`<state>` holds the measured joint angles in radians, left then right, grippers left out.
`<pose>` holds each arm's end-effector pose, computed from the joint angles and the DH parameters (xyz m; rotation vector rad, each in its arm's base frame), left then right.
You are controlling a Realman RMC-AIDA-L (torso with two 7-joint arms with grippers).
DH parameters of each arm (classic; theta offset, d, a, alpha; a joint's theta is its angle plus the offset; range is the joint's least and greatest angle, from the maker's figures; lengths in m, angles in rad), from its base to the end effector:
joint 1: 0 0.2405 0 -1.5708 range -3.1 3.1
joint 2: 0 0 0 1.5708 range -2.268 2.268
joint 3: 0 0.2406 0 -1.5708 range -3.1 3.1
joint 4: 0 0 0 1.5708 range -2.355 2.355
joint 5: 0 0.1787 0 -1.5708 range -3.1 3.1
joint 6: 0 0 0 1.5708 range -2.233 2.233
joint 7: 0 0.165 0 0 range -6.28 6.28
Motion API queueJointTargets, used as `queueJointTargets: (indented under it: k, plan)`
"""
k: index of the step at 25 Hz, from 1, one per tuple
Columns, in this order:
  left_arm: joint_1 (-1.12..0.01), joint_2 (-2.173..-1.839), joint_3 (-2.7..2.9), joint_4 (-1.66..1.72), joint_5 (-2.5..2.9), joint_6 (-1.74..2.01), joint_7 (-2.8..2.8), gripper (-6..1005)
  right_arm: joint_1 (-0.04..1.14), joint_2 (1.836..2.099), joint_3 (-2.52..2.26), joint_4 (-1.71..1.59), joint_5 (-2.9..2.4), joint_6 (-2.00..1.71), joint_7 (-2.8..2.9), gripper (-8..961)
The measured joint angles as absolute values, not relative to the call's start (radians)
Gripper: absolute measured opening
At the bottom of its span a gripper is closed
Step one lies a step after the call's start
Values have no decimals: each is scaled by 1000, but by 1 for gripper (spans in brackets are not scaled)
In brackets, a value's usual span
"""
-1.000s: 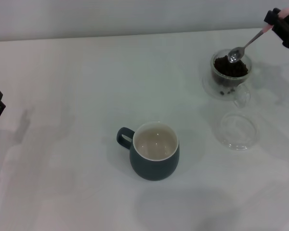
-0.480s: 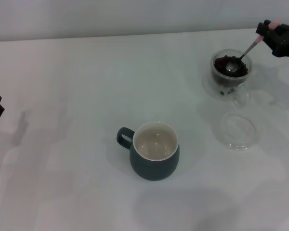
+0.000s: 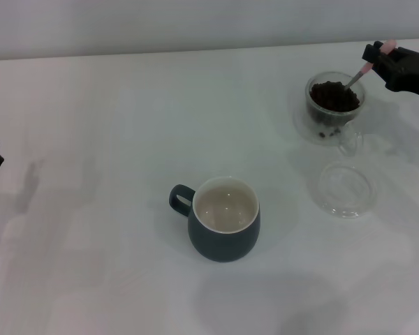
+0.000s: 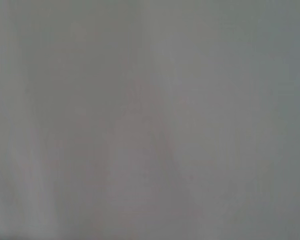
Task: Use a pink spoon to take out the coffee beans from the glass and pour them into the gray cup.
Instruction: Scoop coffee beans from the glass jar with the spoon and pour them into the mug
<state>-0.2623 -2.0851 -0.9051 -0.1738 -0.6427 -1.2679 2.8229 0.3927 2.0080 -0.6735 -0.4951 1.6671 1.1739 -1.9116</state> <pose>-0.3115 0.2772 -0.0009 -1.6231 -0.6708 -0.7939 0.3005 0.3391 0.0563 -1.9839 0.8300 0.8024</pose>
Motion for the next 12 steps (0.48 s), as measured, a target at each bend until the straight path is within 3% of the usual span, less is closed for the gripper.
queueJointTargets:
  k: [12]
  plan:
    - [-262,-2084,-905,-173,-643,-1269,2824,864,393,2010,-665,-490,1675,1137,-1693,154]
